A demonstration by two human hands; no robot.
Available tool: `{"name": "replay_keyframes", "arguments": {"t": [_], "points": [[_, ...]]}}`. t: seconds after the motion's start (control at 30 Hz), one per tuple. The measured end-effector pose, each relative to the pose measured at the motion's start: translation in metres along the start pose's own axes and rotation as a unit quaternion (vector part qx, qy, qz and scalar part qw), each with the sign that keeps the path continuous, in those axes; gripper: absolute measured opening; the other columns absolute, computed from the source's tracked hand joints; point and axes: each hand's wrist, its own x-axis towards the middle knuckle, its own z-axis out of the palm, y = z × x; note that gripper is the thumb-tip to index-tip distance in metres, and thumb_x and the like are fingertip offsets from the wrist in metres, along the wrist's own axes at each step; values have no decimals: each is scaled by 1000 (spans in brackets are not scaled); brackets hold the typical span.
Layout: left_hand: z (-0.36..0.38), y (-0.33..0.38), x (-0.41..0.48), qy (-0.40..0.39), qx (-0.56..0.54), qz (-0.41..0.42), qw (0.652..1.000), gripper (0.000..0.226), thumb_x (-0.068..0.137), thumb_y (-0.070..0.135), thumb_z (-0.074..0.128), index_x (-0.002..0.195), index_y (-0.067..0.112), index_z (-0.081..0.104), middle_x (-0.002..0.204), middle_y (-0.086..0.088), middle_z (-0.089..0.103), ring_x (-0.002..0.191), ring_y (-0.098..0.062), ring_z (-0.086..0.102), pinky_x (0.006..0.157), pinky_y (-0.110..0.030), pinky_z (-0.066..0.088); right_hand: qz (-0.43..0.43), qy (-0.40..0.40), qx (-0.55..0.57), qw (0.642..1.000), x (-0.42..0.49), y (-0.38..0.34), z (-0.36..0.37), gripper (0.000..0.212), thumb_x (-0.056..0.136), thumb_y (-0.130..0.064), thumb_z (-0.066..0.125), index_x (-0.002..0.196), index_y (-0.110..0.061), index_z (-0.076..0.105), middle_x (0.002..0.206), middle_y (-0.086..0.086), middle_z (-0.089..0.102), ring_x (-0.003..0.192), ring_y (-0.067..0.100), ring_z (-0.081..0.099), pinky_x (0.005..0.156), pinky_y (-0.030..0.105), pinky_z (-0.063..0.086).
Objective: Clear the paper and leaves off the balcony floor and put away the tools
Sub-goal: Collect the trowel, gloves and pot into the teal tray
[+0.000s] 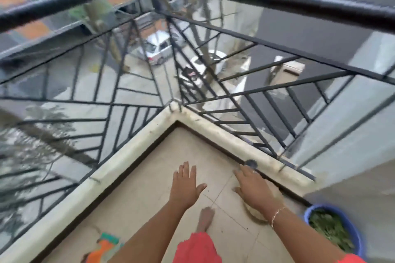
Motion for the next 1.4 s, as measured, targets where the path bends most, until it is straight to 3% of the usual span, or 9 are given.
{"name": "replay_keyframes", "arguments": {"t": [0.13, 0.23, 0.4, 0.53, 0.63, 0.7, 0.87, 1.1, 1.4], "points": [[27, -38, -75, -13, -86, -85, 993, 138, 40, 80, -41, 150, 13, 9, 157, -17, -1, 145, -29, 5, 116, -41, 10, -94, -17, -34, 995, -16, -60, 3, 58, 96, -43, 41, 144, -18, 23, 152, 6, 21, 139, 22, 23, 109, 31, 23], [43, -73, -127, -16, -154, -170, 973, 150, 26, 78, -45, 150, 13, 10, 157, -17, 0, 145, -30, 4, 116, -42, 8, -156, -17, -62, 986, -21, -96, 13, 61, 94, -45, 44, 144, -16, 26, 152, 9, 22, 139, 24, 25, 111, 31, 23], [84, -144, -214, 43, -238, -316, 917, 112, 78, 69, -20, 120, 5, 62, 127, -25, 56, 115, -35, 58, 91, -40, 49, -283, -41, -146, 947, -7, -179, 54, 74, 21, -43, 95, 85, -12, 74, 84, 12, 70, 71, 28, 70, 53, 33, 56], [127, -199, -285, 87, -304, -394, 863, 92, 78, 67, 13, 121, 1, 60, 125, -23, 57, 113, -36, 59, 89, -43, 49, -362, -51, -166, 916, -22, -281, 58, 64, 71, -40, 77, 125, -12, 57, 128, 14, 55, 117, 31, 55, 94, 37, 46], [153, -235, -352, 69, -346, -451, 820, 97, 86, 65, -5, 109, 8, 70, 114, -15, 66, 101, -30, 66, 80, -38, 54, -418, -52, -139, 896, -39, -364, 67, 60, 95, -44, 42, 146, -22, 21, 152, 3, 23, 139, 20, 24, 110, 27, 23], [170, -257, -402, 81, -335, -493, 799, 104, 89, 60, -16, 99, 10, 74, 107, -15, 69, 94, -27, 69, 74, -33, 56, -426, -74, -124, 893, -52, -418, 89, 60, 93, -43, 48, 144, -21, 28, 149, 6, 30, 135, 23, 32, 108, 29, 29], [204, -317, -522, 77, -411, -517, 747, 128, 45, 79, -19, 150, 13, 6, 157, -15, -3, 146, -30, 0, 117, -41, 3, -522, -107, -136, 835, -105, -553, 141, 62, 78, -32, 71, 132, -12, 50, 128, 16, 53, 111, 36, 55, 92, 40, 45], [268, -373, -644, 124, -414, -663, 611, 68, 97, 49, 33, 150, 13, 11, 158, -12, 5, 145, -26, 6, 118, -38, 7, -640, -116, -149, 745, -181, -714, 179, 54, 91, -43, 51, 139, -27, 33, 137, -2, 39, 124, 16, 40, 99, 25, 36], [313, -406, -721, 204, -442, -747, 452, 66, 94, 51, 29, 146, 11, 24, 151, -7, 29, 139, -16, 26, 113, -24, 17, -726, -132, -204, 643, -212, -849, 223, 36, 74, -25, 76, 105, -15, 60, 103, 1, 57, 103, 27, 56, 72, 29, 39]]}}
